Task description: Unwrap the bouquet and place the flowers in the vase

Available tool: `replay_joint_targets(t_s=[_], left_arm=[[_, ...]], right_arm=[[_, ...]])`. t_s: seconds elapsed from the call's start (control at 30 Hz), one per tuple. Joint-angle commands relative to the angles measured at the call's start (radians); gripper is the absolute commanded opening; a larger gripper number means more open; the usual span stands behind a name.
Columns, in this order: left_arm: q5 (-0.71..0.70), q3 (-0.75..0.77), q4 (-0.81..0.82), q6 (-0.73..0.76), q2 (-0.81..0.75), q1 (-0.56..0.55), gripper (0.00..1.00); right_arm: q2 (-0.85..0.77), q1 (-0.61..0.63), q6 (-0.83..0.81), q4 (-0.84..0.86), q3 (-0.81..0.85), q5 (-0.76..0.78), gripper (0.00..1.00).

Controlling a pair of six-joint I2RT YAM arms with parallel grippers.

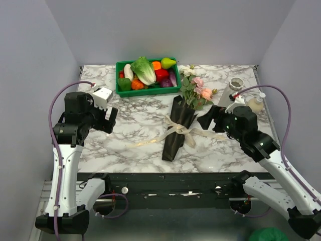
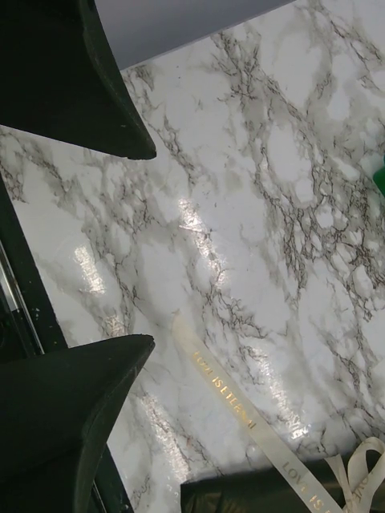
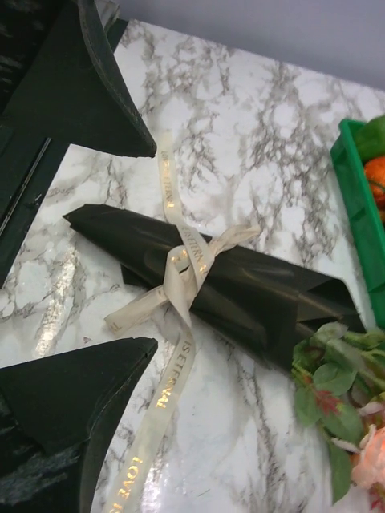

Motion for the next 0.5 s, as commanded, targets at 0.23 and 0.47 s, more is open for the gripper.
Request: replay_joint_targets(t_s=[0.23,0.47], left_arm=[[0.093,0.022,-0.053,0.035,0.018,-0.003,0.99],[0.082,0.004,-0.045,0.055,0.045,-0.091,0.99]], right_arm=[[0.143,0.007,0.011,-0.198,0.070,0.137,1.00],[0.196,0.005,0.036,-0.182,-0.022,0.143,0.96]])
